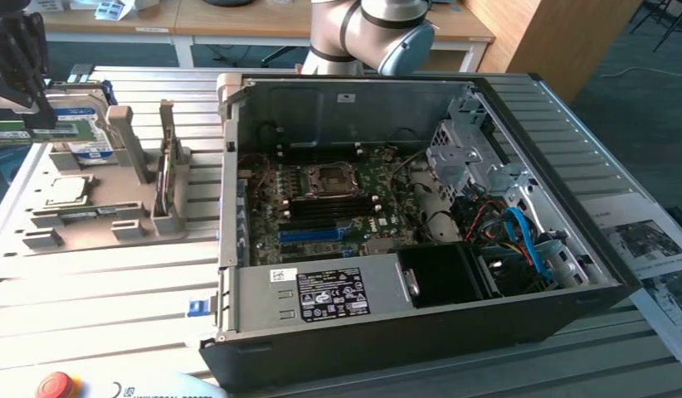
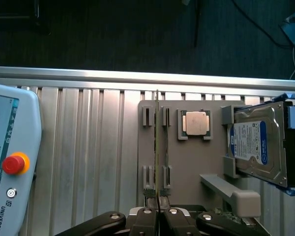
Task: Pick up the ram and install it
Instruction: 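Pick up the ram and move it above insertion slot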
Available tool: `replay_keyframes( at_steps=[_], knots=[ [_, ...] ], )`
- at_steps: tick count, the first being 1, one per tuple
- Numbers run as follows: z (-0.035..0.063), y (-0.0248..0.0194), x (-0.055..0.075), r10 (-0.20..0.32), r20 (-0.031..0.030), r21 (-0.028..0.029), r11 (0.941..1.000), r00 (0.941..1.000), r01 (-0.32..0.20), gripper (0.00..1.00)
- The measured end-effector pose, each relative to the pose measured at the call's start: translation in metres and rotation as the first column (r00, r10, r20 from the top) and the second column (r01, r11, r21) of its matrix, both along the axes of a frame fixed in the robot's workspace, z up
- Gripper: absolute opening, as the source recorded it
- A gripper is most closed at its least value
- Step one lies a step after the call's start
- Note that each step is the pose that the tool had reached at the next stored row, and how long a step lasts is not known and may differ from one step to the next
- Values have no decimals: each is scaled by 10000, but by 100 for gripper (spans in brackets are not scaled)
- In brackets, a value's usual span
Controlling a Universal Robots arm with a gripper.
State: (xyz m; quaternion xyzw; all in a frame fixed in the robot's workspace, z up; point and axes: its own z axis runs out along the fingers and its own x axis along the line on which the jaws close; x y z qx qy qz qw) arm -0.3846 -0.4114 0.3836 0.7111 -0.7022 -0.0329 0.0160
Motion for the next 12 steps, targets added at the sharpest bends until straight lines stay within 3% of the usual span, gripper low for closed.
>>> replay_keyframes(
  at_steps=[6, 12],
  knots=[
    [-1, 0, 34, 2, 20, 1, 10000, 10000, -2, 12],
    [-1, 0, 155, 7, 19, 1, 10000, 10000, -7, 12]
  ],
)
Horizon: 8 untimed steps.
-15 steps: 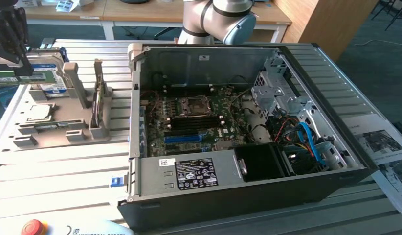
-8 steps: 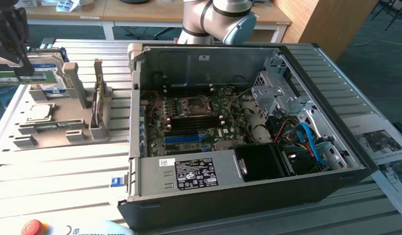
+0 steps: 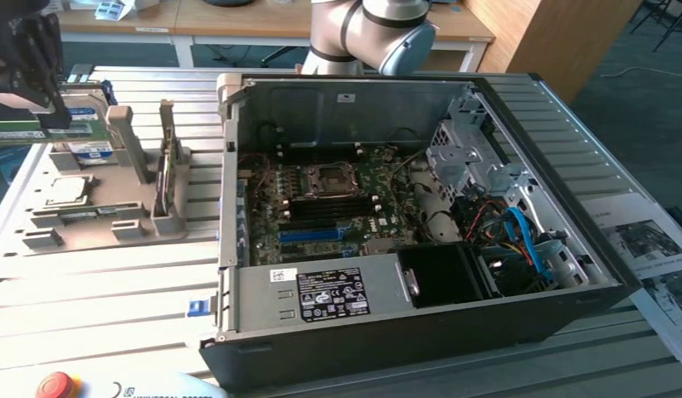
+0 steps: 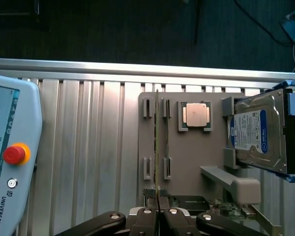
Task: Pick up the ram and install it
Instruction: 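Pick up the ram and move it above insertion slot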
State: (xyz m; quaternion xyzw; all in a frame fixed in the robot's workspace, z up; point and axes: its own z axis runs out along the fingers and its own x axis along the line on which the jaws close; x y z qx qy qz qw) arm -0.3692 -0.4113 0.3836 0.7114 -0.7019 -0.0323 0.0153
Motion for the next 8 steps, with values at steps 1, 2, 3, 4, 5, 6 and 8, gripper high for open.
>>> replay_keyframes(
  at_steps=[1, 2, 3, 4, 5, 6, 8],
  knots=[
    [0, 0, 27, 1, 1, 0, 10000, 10000, -1, 12],
    [0, 0, 59, 3, 0, 0, 10000, 10000, -3, 12],
    [0, 0, 91, 4, 0, 0, 10000, 10000, -4, 12],
    [0, 0, 123, 6, 0, -1, 10000, 10000, -6, 12],
    [0, 0, 155, 7, -1, 0, 10000, 10000, -7, 12],
    [0, 0, 188, 8, -1, 0, 10000, 10000, -8, 12],
    [0, 0, 260, 14, 0, 0, 10000, 10000, -14, 12]
  ],
)
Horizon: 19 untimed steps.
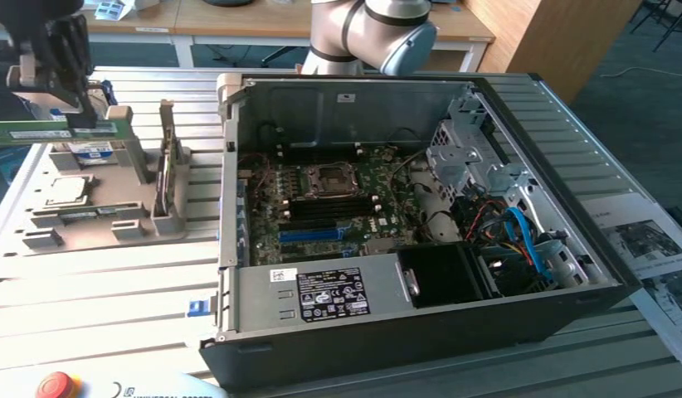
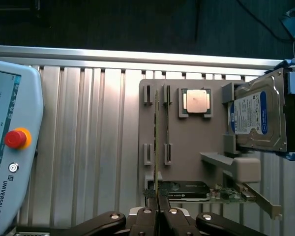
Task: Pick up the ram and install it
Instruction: 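Pick up the ram and move it above insertion slot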
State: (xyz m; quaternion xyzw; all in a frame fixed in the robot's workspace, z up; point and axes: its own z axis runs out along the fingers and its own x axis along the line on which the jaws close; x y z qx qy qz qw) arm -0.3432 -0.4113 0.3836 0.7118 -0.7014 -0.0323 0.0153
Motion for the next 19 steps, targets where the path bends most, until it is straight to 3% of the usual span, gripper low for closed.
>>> replay_keyframes(
  at_steps=[13, 19],
  knots=[
    [0, 0, 427, 29, -1, 0, 10000, 10000, -29, 12],
    [0, 0, 462, 32, -1, 0, 10000, 10000, -32, 12]
  ],
)
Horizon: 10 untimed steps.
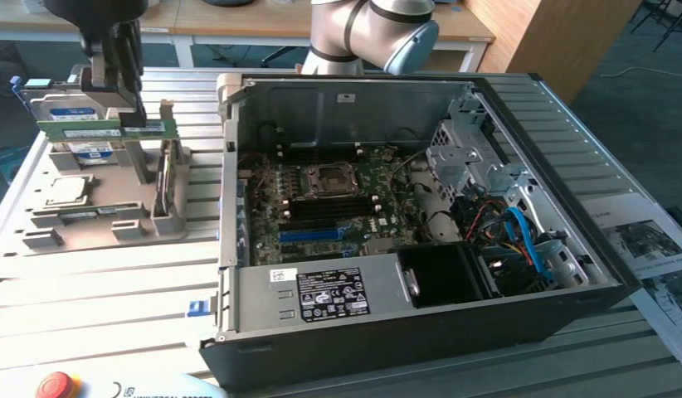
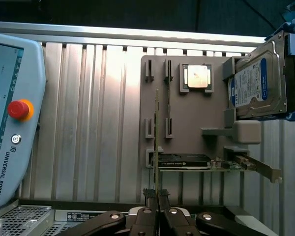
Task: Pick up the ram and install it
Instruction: 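Pick up the ram and move it above insertion slot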
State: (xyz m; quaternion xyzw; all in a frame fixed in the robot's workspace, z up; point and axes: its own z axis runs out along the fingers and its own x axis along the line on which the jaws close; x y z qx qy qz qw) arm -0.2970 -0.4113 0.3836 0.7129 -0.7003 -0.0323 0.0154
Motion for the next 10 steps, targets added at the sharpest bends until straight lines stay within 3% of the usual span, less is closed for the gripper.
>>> replay_keyframes(
  at_steps=[10],
  knots=[
    [141, 0, 0, 1, -4, -10, 10000, 10000, -1, 12]
  ],
)
